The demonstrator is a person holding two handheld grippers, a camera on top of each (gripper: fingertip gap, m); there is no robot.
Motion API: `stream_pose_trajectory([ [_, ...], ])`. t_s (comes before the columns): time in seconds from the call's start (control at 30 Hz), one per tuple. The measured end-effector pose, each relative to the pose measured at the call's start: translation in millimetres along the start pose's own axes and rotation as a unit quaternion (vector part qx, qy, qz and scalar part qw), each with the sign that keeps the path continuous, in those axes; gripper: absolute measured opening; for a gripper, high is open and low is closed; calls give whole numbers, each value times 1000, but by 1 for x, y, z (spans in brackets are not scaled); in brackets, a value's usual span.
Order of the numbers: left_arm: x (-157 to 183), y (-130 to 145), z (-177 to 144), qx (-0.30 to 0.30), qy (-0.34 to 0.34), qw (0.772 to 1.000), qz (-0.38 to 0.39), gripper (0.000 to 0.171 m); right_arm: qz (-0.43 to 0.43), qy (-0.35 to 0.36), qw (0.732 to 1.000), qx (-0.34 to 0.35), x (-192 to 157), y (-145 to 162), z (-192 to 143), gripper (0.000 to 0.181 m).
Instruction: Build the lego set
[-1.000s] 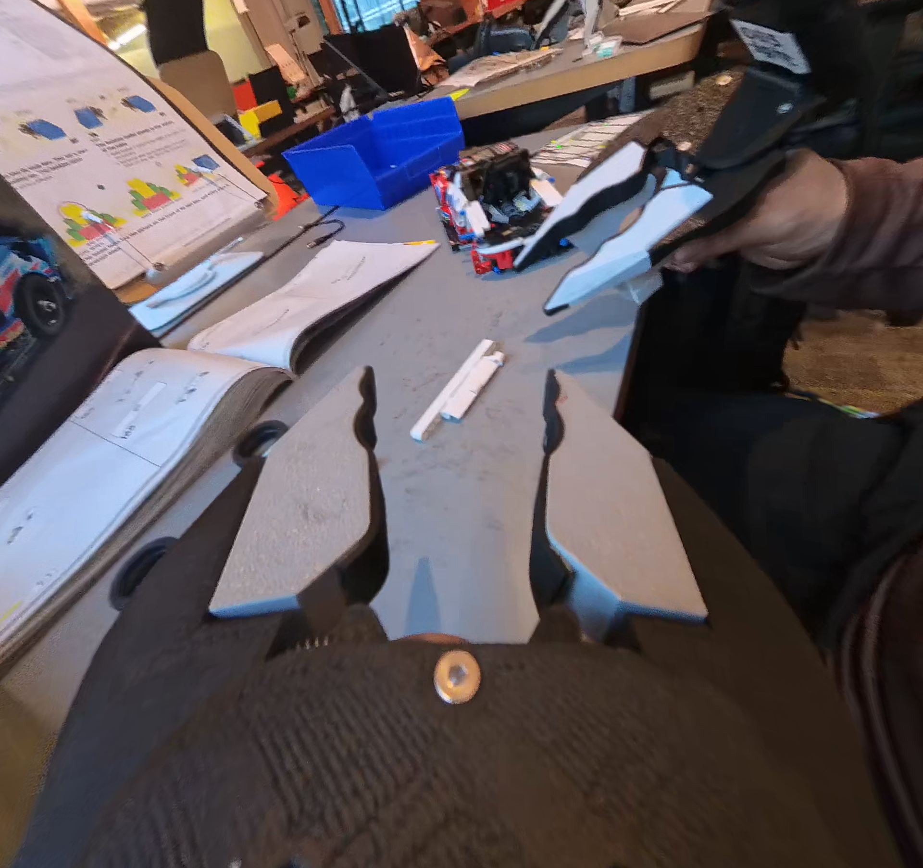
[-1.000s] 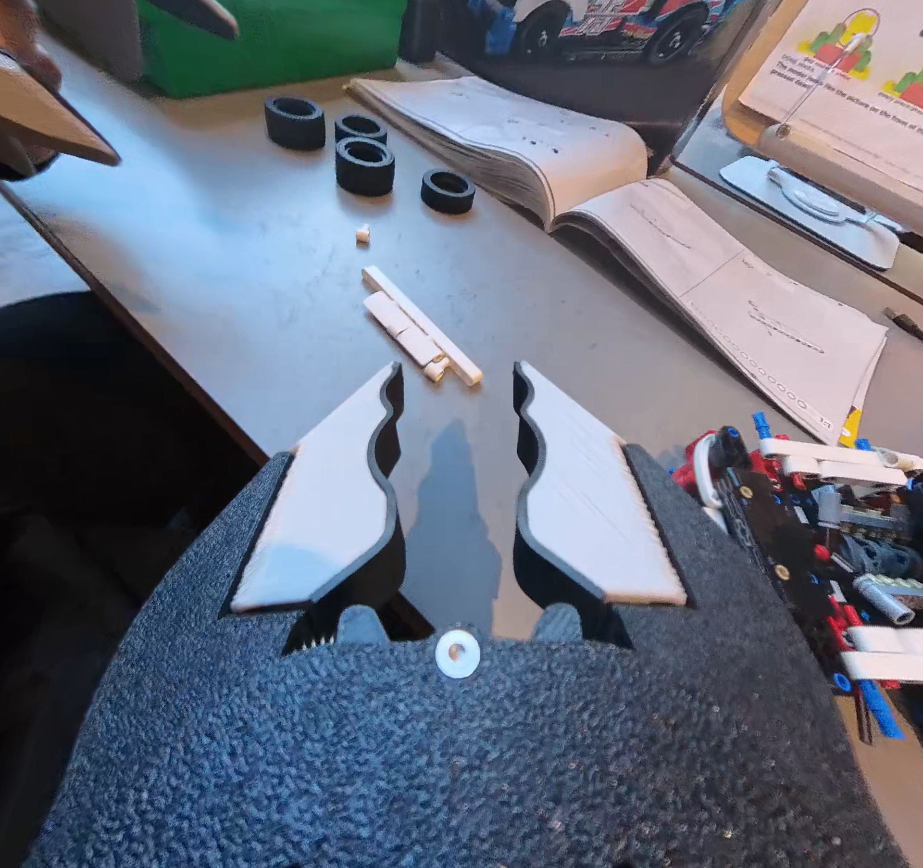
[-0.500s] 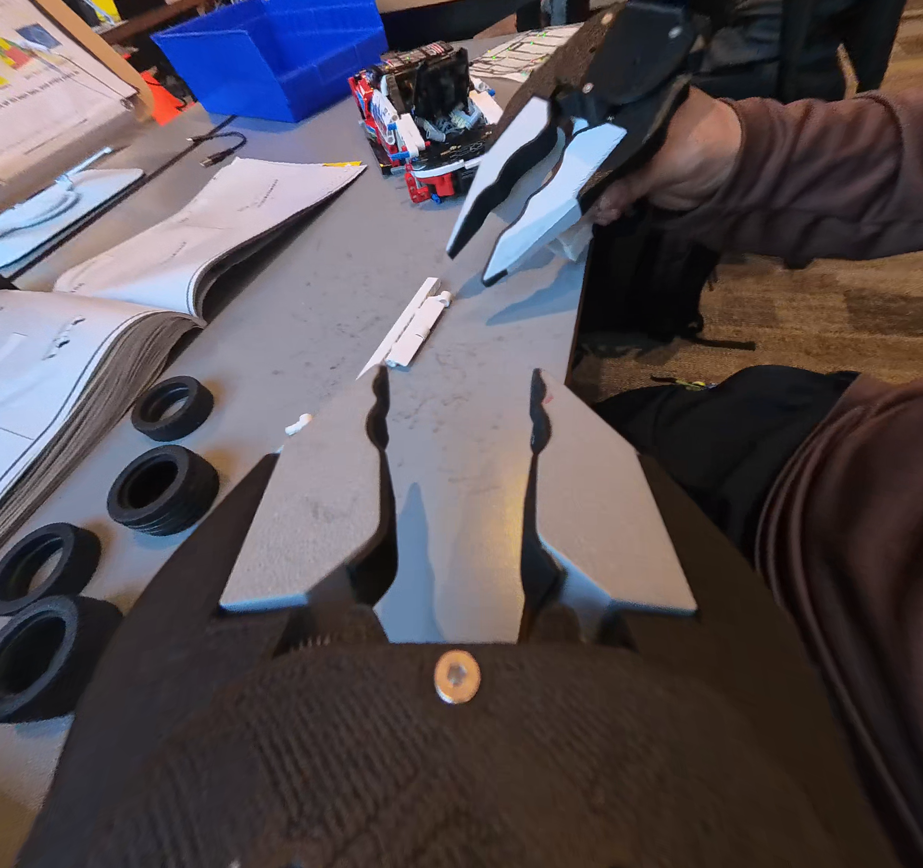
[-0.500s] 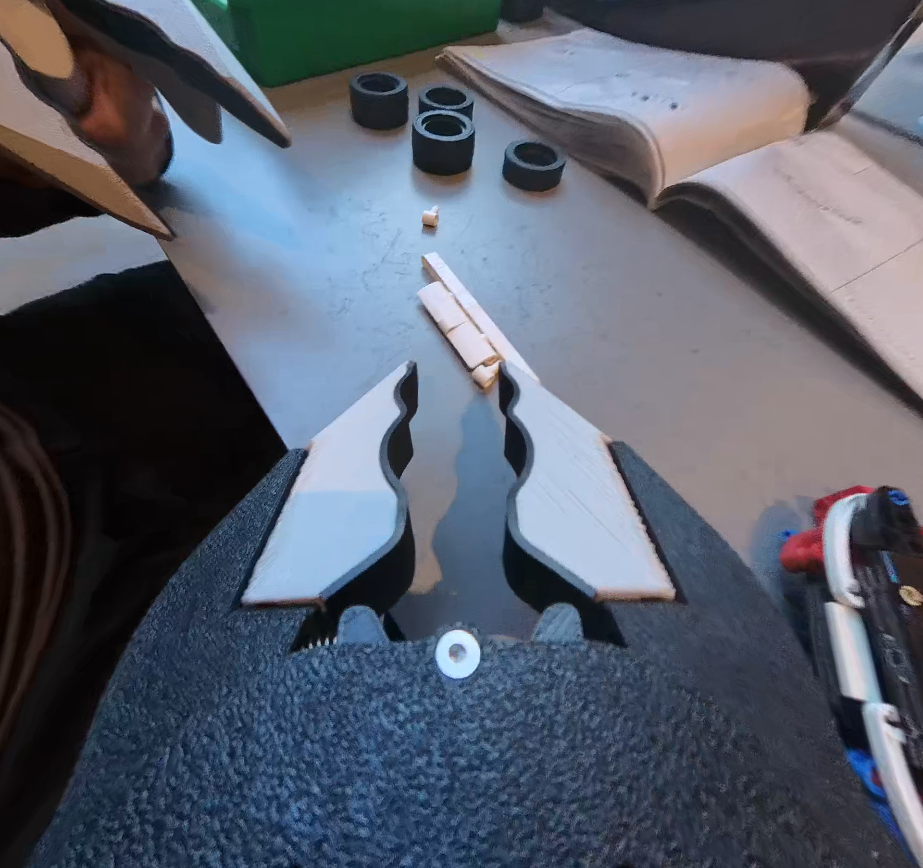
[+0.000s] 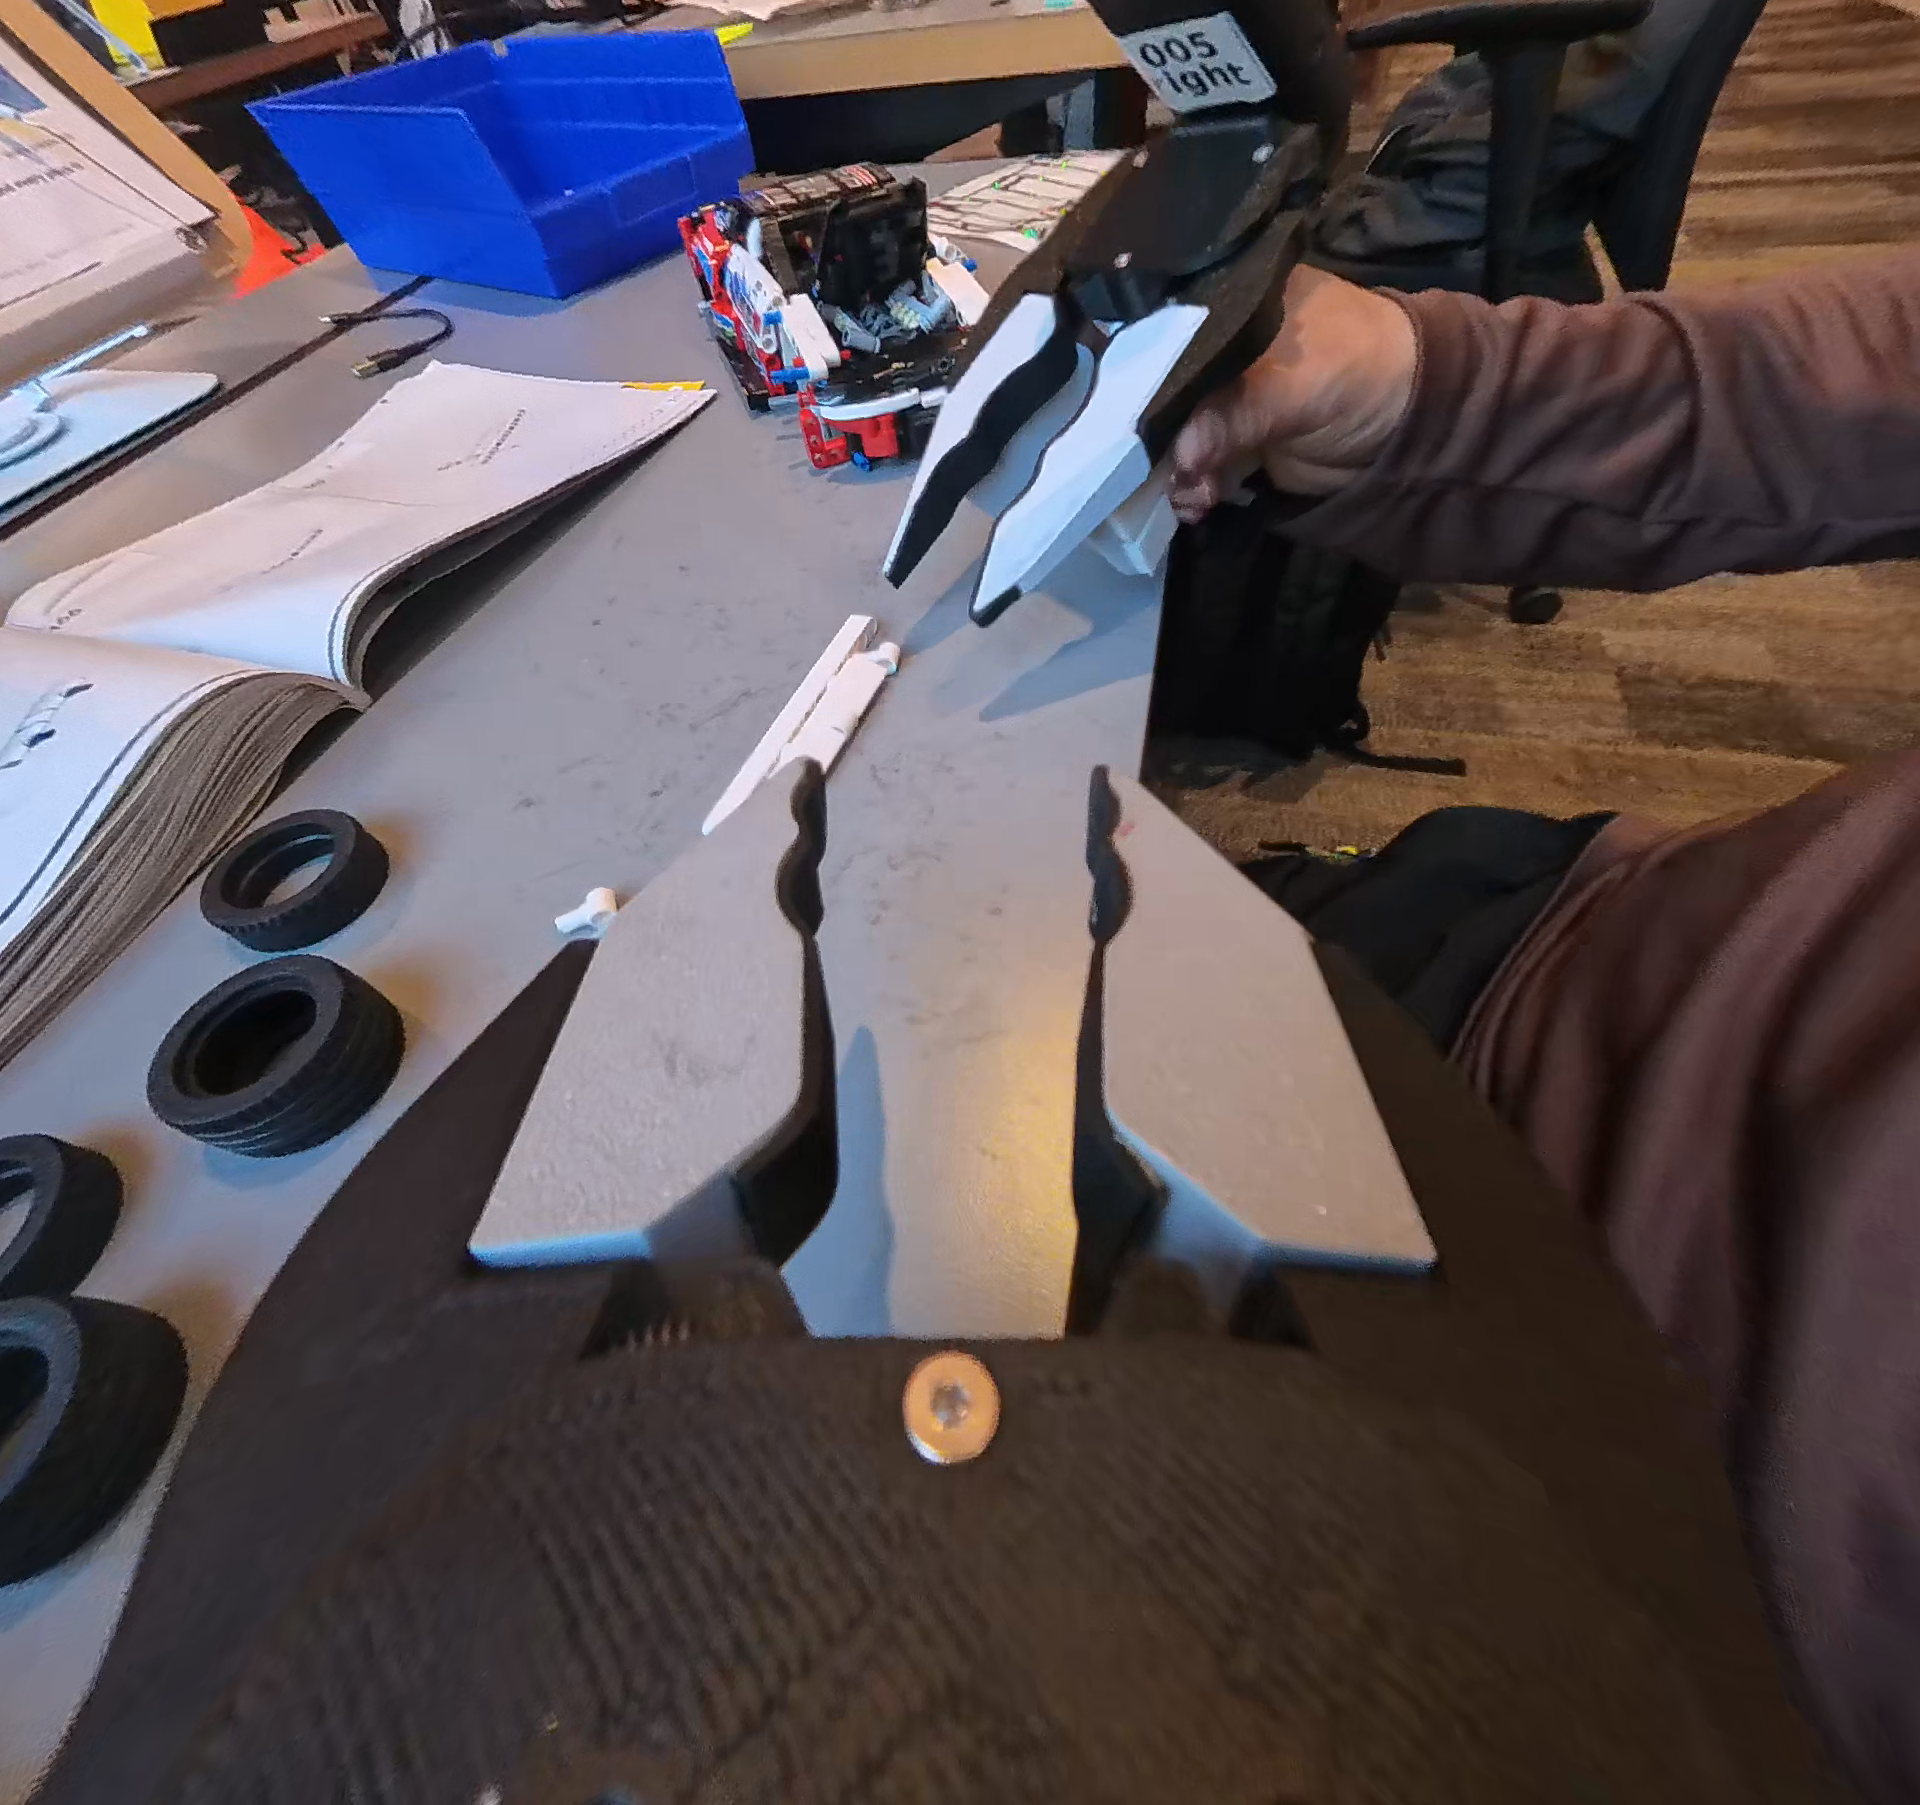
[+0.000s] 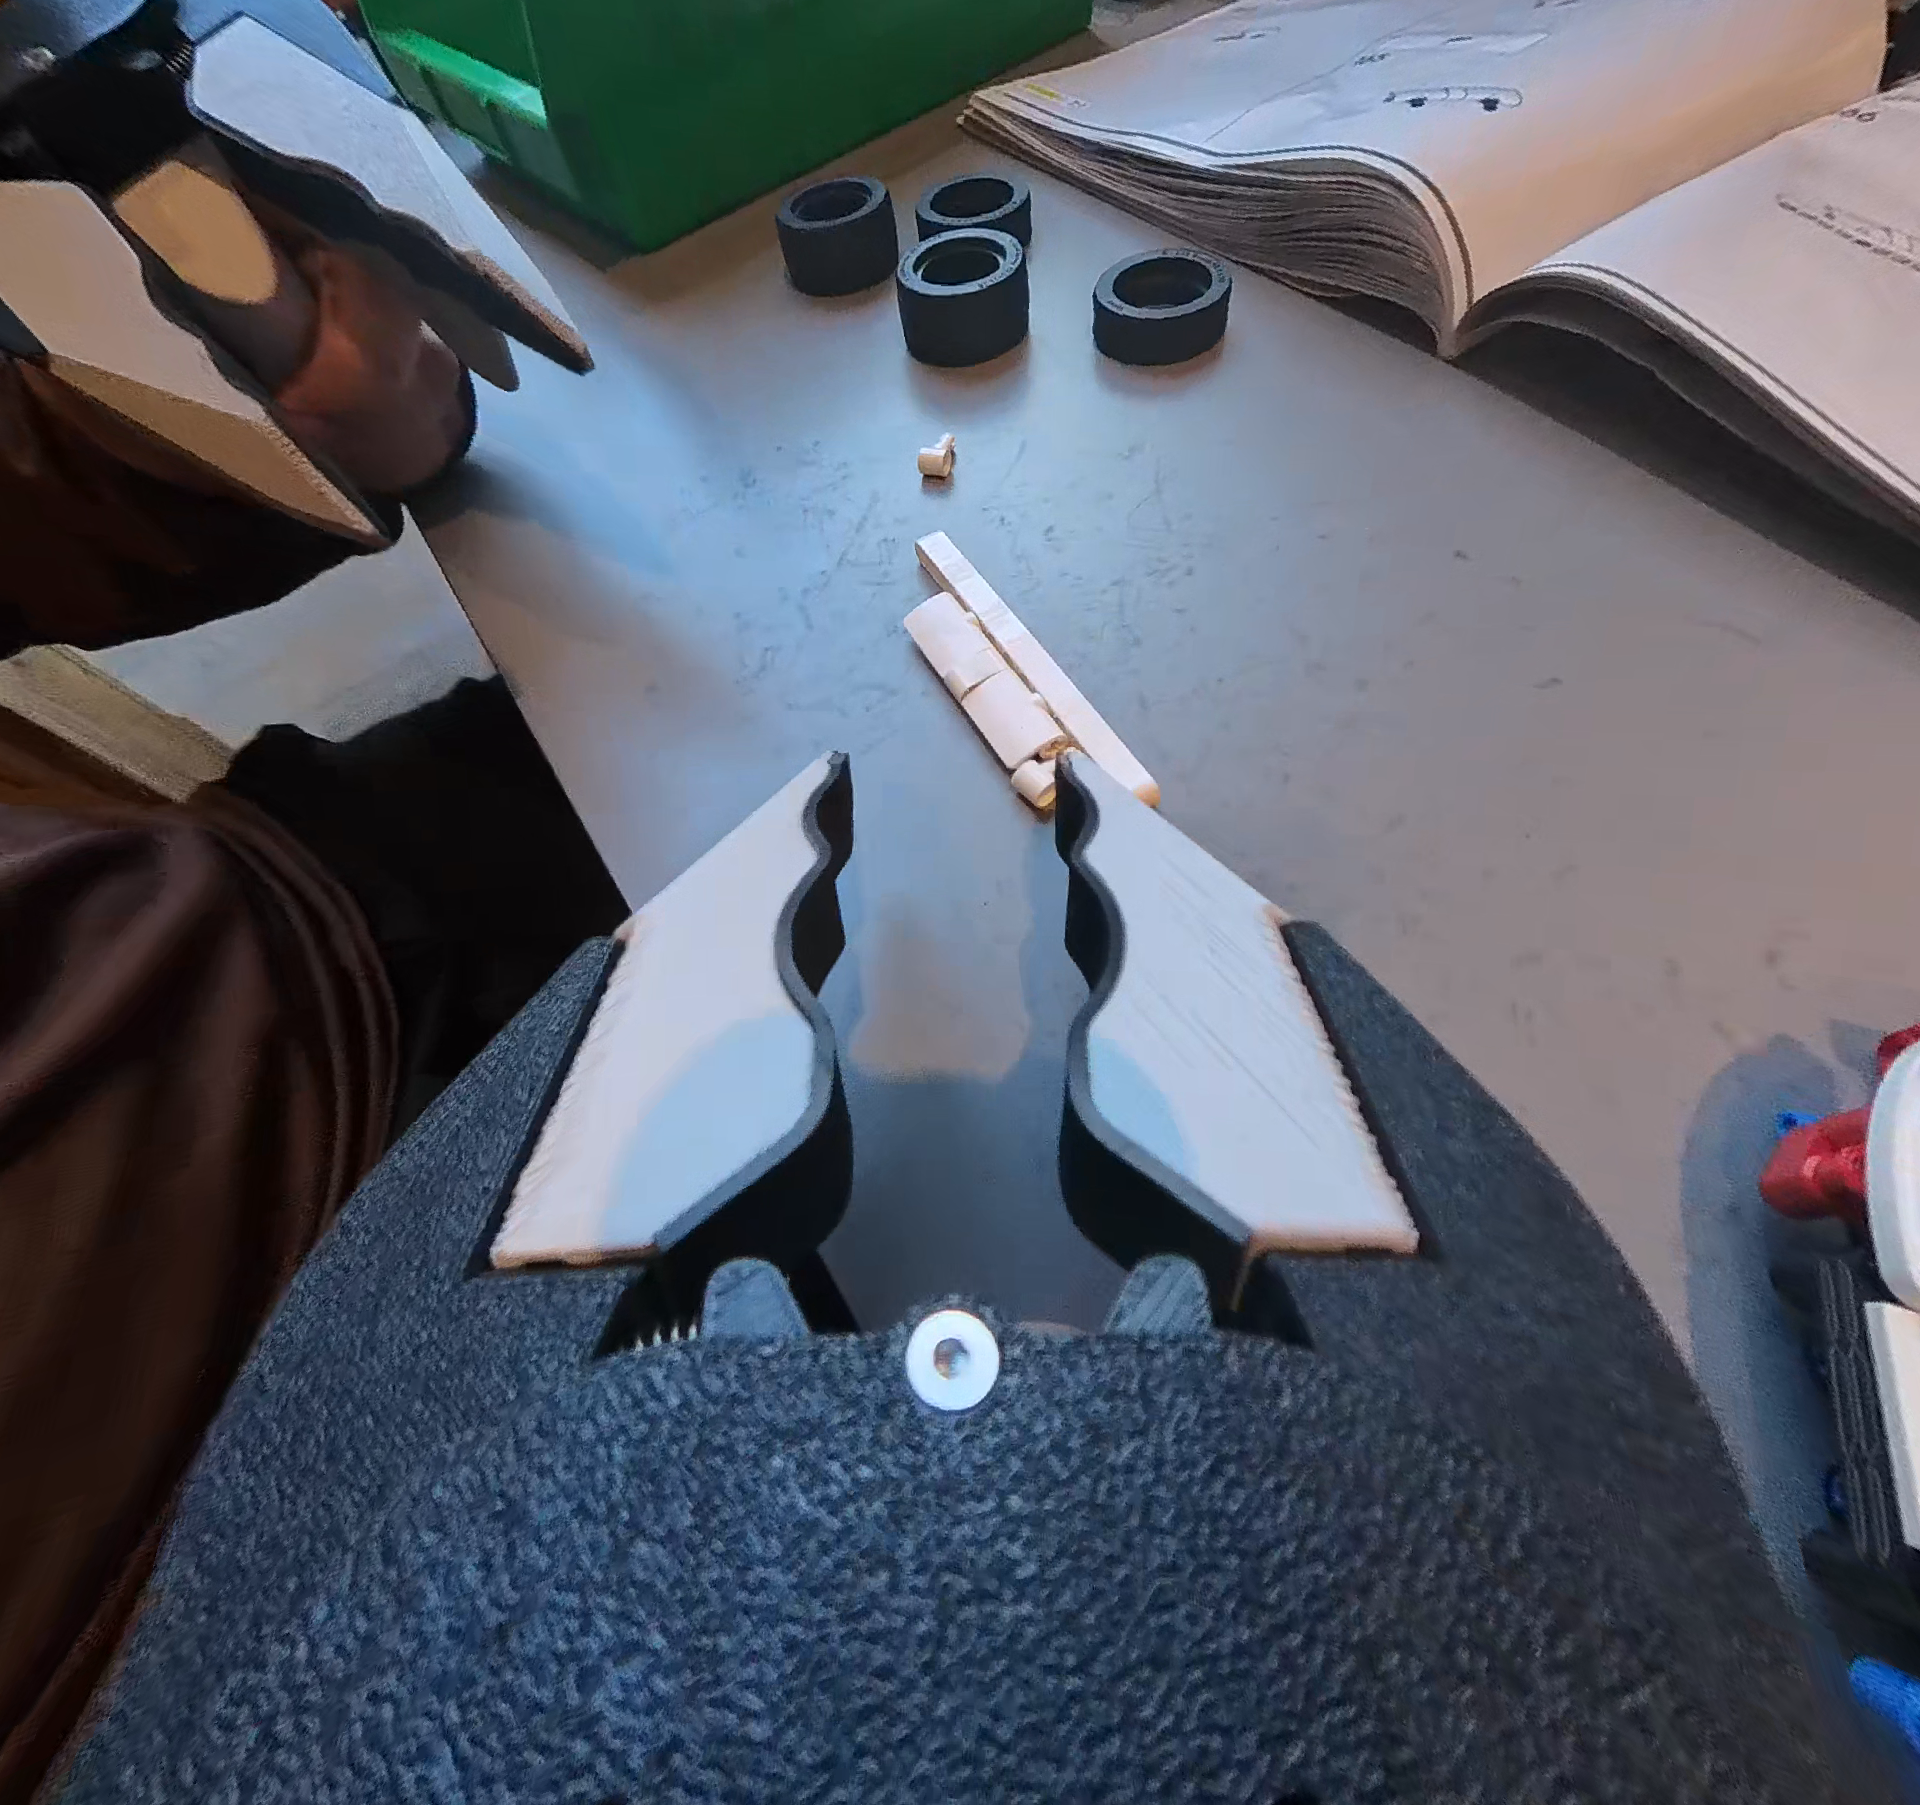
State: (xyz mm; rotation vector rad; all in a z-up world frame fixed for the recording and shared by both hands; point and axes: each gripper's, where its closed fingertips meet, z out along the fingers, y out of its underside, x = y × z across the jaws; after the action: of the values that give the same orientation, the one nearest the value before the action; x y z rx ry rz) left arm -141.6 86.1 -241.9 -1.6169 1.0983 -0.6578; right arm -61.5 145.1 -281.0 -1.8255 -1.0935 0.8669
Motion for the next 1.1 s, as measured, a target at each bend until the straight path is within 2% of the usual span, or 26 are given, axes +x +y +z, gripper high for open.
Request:
stream_pose_trajectory([
  [0.13,-9,0,6,-4,-5,1000,-20,47,-3,-1,1000,15,-1,-3,-2,36],
  [0.2,-22,0,12,-11,-33,999,-17,49,-8,-3,1000,10,-2,-2,-1,35],
  [0.33,-45,-8,30,-39,-59,997,22,47,-9,-27,999,-15,-5,0,-2,36],
  [0.43,-56,-14,52,-108,-41,987,109,50,-42,-4,999,-16,6,-11,-15,36],
  [0.53,-61,14,83,-238,24,964,119,68,-65,18,997,-43,19,-14,-20,37],
  [0.63,-51,39,98,-303,92,943,104,58,-72,46,994,-73,25,-6,-14,34],
  [0.7,-49,40,99,-303,109,943,85,46,-65,43,994,-75,15,-2,-8,25],
  [0.77,-46,42,98,-301,118,944,66,23,-59,54,994,-77,11,5,-2,21],
  [0.9,-46,44,92,-296,96,950,29,23,-57,55,990,-116,12,19,10,19],
  [1.0,-47,47,84,-297,78,952,9,24,-53,36,990,-122,7,15,15,11],
  [1.1,-53,46,86,-292,66,954,7,43,-54,38,989,-130,10,12,16,12],
])
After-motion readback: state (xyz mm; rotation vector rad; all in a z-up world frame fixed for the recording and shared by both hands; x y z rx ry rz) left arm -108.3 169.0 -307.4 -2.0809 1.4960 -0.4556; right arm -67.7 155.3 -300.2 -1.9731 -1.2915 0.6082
